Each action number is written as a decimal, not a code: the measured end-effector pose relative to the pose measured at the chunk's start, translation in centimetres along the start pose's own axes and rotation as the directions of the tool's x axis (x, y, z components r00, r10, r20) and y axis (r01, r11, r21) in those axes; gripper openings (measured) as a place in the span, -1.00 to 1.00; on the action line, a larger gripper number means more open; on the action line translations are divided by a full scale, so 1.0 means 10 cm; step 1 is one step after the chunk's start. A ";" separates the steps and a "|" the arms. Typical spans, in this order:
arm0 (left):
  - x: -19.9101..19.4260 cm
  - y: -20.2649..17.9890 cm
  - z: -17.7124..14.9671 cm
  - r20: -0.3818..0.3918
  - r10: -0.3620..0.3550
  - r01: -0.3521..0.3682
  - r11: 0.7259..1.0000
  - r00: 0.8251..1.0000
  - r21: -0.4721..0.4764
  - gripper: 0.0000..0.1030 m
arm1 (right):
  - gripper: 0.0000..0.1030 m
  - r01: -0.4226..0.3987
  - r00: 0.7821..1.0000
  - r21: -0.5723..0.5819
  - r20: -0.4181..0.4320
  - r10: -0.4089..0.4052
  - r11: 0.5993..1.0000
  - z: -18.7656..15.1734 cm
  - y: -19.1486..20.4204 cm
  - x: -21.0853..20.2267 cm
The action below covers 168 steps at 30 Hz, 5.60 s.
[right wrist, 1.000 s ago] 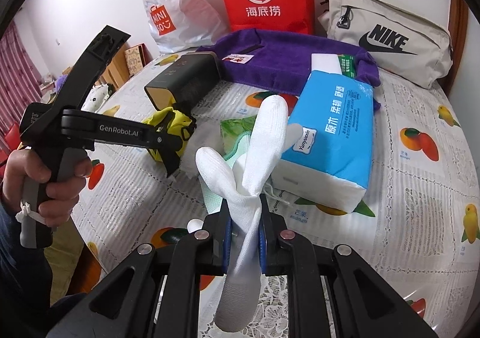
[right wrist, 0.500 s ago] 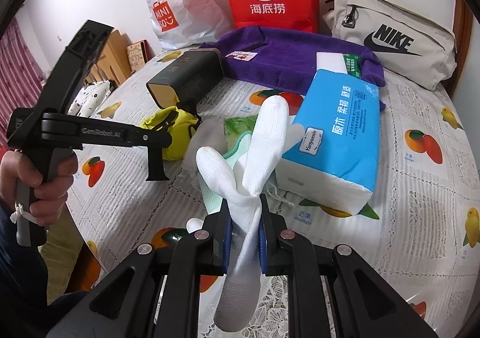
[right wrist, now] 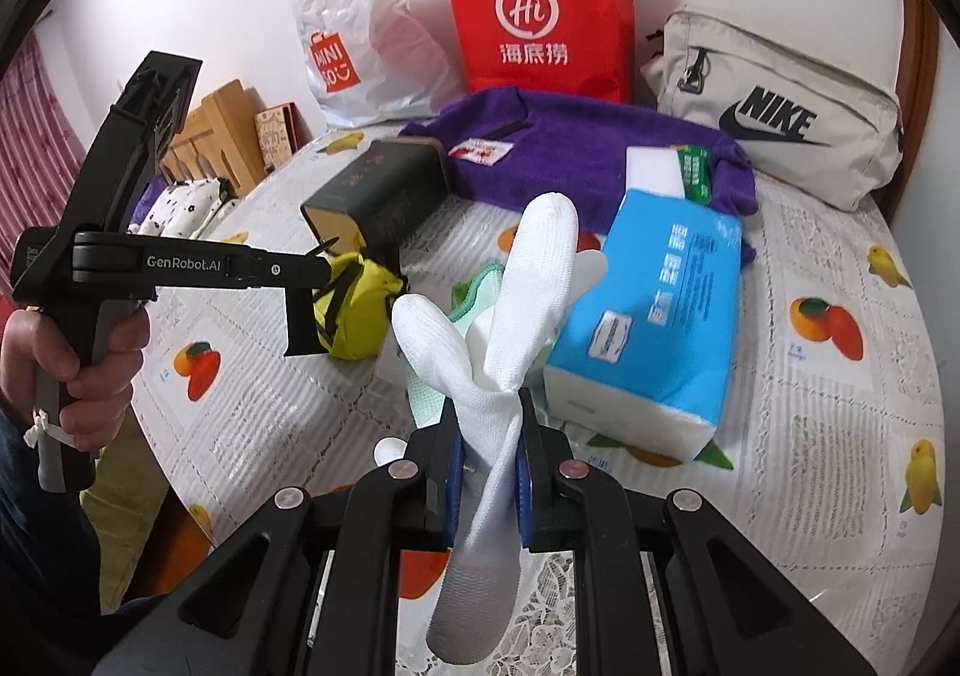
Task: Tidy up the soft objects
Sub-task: 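Lift the white gloves with the right gripper while the left gripper grasps the yellow bag strap, then carry the gloves and the black strap toward the purple towel with both grippers, then lower the gloves onto the towel beside the sponge and open the right gripper, then grasp the green tissue pack with the right gripper while the left gripper holds the yellow bag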
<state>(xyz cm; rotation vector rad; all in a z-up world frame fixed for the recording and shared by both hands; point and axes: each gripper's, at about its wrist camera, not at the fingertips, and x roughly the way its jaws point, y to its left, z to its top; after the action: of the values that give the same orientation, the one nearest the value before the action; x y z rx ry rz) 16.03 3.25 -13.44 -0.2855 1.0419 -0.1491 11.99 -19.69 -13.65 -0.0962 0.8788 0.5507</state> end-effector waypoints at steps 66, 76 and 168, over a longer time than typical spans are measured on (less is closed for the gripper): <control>0.56 0.24 1.79 0.076 0.006 -0.010 0.999 0.997 0.047 -0.52 | -0.72 0.175 0.984 0.098 0.006 -0.177 0.980 2.24 -1.21 1.44; 0.83 0.21 1.98 0.044 0.001 -0.003 0.999 0.999 0.054 -0.52 | -0.70 0.168 0.984 0.128 -0.077 -0.159 0.977 2.20 -1.40 1.85; 0.12 0.34 0.23 0.022 0.124 -0.125 0.990 0.992 0.071 0.21 | 0.20 0.056 0.998 0.073 0.018 -0.057 0.996 0.63 -0.15 0.43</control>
<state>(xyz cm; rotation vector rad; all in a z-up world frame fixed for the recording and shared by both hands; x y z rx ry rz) 18.62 6.59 -14.37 -0.1556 1.0318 -0.0715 19.37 -17.33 -13.08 -0.0495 0.8731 0.4661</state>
